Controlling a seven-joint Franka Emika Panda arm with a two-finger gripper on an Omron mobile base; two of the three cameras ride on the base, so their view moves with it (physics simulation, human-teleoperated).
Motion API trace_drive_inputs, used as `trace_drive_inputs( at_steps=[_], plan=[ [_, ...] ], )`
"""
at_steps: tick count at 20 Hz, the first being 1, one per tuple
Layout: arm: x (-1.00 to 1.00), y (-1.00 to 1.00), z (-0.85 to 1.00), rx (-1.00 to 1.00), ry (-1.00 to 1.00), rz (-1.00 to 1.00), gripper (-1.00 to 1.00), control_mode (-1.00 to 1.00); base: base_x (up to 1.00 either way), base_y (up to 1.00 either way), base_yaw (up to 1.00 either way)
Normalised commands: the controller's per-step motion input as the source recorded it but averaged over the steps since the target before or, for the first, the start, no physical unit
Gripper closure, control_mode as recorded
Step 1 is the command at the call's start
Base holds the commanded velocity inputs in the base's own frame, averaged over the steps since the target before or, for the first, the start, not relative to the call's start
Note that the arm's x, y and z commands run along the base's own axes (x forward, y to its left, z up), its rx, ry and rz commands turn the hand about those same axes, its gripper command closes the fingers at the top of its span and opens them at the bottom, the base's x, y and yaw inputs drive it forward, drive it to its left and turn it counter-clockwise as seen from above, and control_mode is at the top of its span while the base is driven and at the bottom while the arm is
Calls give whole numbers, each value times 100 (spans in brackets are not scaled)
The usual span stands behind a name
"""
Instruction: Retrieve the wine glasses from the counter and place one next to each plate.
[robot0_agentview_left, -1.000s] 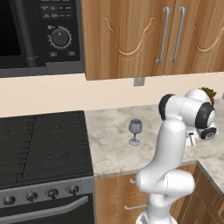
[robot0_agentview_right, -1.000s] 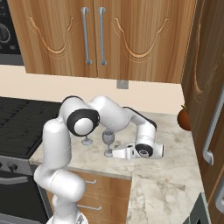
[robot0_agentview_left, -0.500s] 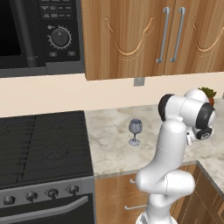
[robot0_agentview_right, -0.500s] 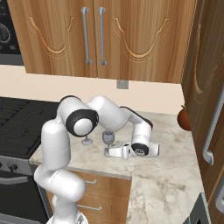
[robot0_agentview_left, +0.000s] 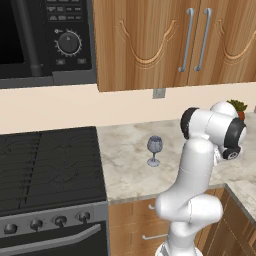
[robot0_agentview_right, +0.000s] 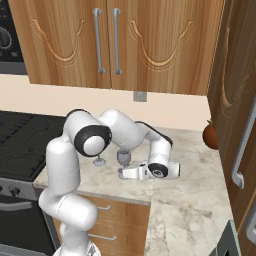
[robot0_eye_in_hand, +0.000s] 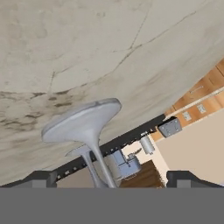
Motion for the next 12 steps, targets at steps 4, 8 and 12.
trace_drive_inputs(
  at_steps=[4,8,12],
  plan=[
    [6,17,0,0,0,0,-100,-100,0,0,0],
    [3,7,0,0,0,0,-100,-100,0,0,0],
    [0,0,0,0,0,0,100,-100,0,0,0]
  ],
)
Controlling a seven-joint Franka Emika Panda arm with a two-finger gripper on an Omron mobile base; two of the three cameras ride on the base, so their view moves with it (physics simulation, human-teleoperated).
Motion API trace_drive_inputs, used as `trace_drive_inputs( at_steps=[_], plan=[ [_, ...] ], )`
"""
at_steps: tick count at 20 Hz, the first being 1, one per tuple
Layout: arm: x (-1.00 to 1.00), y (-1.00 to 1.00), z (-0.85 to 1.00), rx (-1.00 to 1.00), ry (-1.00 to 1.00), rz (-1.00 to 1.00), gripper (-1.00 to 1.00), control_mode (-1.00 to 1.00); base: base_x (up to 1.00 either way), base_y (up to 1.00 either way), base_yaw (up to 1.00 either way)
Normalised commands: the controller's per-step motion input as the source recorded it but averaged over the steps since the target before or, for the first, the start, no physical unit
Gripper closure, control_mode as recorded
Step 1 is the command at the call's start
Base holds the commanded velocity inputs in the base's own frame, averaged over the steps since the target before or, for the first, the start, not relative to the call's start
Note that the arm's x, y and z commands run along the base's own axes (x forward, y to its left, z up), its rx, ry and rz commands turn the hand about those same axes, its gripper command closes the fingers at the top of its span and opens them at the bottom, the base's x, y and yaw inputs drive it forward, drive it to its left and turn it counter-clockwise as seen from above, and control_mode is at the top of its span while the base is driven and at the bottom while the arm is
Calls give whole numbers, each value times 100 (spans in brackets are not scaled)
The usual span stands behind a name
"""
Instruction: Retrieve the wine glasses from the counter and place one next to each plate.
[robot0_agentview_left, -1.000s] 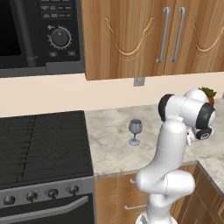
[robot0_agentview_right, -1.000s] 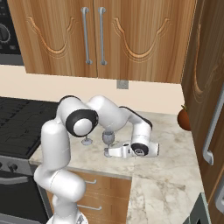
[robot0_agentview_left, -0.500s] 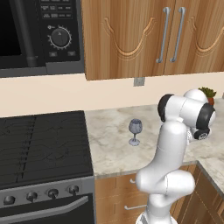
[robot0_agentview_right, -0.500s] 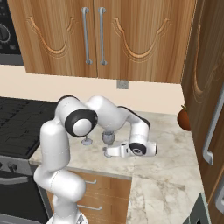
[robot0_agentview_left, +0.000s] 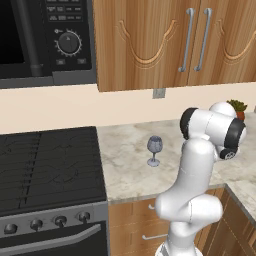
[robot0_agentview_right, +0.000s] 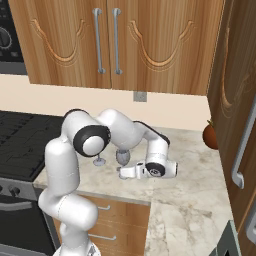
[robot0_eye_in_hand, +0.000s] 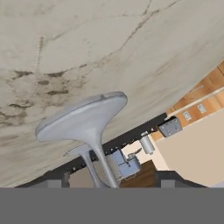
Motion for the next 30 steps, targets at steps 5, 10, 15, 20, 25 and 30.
trace_drive_inputs(
  at_steps=[5,10,15,20,25,30],
  plan=[
    [0,0,0,0,0,0,100,-100,0,0,0],
    [0,0,14,0,0,-1,100,-100,0,0,0],
    [2,3,41,1,0,-9,100,-100,0,0,0],
    [13,4,46,0,0,-13,100,-100,0,0,0],
    [10,9,49,0,0,-15,100,-100,0,0,0],
    [1,17,46,-3,0,-18,100,-100,0,0,0]
  ],
)
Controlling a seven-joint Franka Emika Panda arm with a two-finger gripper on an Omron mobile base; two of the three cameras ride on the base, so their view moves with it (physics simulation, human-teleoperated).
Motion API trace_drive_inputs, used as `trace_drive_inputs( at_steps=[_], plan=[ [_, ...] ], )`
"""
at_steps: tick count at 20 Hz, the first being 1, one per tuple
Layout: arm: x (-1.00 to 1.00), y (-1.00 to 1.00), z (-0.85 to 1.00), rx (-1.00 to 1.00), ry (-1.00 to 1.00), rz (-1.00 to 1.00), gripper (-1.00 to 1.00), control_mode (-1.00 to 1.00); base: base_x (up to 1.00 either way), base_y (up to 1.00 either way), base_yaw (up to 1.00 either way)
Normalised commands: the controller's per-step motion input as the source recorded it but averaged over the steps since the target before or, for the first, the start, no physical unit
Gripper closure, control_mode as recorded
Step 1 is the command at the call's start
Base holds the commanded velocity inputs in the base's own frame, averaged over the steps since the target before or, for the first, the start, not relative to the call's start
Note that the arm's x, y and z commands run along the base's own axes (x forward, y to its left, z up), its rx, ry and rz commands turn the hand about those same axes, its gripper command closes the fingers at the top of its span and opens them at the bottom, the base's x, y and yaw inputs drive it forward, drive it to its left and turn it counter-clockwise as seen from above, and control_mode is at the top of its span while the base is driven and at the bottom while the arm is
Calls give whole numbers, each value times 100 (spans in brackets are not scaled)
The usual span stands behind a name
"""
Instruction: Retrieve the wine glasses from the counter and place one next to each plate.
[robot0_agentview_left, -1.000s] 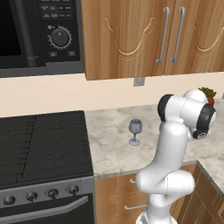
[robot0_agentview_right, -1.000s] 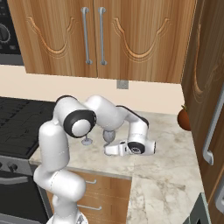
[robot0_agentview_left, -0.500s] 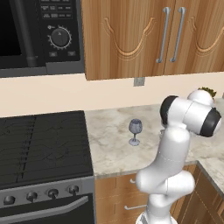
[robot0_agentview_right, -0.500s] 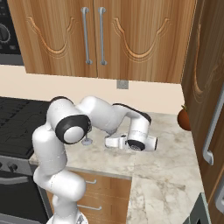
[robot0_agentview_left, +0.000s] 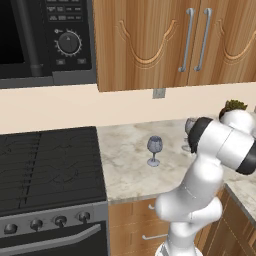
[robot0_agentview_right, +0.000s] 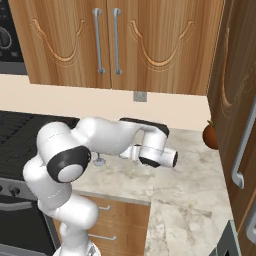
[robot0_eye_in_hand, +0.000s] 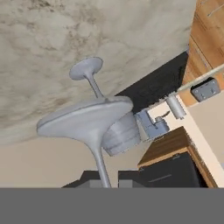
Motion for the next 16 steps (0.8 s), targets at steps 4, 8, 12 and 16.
trace_drive_inputs(
  at_steps=[4,8,12,16],
  plan=[
    [0,16,41,-5,0,-25,100,-100,0,0,0],
    [0,16,35,-6,0,-29,100,-100,0,0,0],
    [-12,5,34,-4,4,-31,100,-100,0,0,0],
    [-31,0,31,-3,5,-22,100,-100,0,0,0]
  ],
)
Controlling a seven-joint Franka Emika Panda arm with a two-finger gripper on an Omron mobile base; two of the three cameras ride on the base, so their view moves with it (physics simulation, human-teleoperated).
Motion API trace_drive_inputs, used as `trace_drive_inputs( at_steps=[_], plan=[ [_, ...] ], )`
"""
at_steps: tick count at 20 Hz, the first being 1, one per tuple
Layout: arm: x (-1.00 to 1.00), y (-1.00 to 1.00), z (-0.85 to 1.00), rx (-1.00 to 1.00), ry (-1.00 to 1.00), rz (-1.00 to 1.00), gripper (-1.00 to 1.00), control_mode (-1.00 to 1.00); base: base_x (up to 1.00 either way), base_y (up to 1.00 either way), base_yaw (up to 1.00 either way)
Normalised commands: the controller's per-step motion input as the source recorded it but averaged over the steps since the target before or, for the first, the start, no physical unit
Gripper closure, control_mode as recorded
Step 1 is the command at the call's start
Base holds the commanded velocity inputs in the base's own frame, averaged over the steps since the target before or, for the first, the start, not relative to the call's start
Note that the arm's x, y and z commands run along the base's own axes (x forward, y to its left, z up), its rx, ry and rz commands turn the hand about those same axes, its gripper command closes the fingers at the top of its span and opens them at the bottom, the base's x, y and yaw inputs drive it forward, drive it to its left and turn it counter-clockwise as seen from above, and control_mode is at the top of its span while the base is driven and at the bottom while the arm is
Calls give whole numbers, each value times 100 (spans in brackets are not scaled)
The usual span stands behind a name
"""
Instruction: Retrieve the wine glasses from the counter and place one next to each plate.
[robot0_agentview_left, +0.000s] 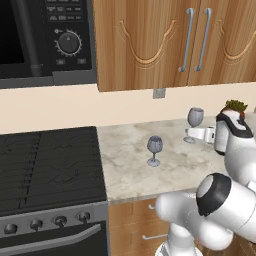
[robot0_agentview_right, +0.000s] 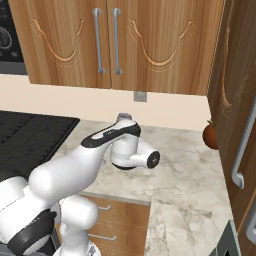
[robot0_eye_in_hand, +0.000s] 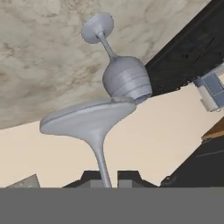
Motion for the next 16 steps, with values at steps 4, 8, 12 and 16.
trace_drive_inputs(
  at_steps=[4,8,12,16],
  plan=[
    [-37,0,4,-7,-5,0,100,-100,0,0,0],
    [-16,0,3,-5,-9,0,100,-100,0,0,0],
    [-3,0,7,0,-3,0,100,-100,0,0,0],
    [-7,0,33,-2,-6,0,100,-100,0,0,0]
  ],
)
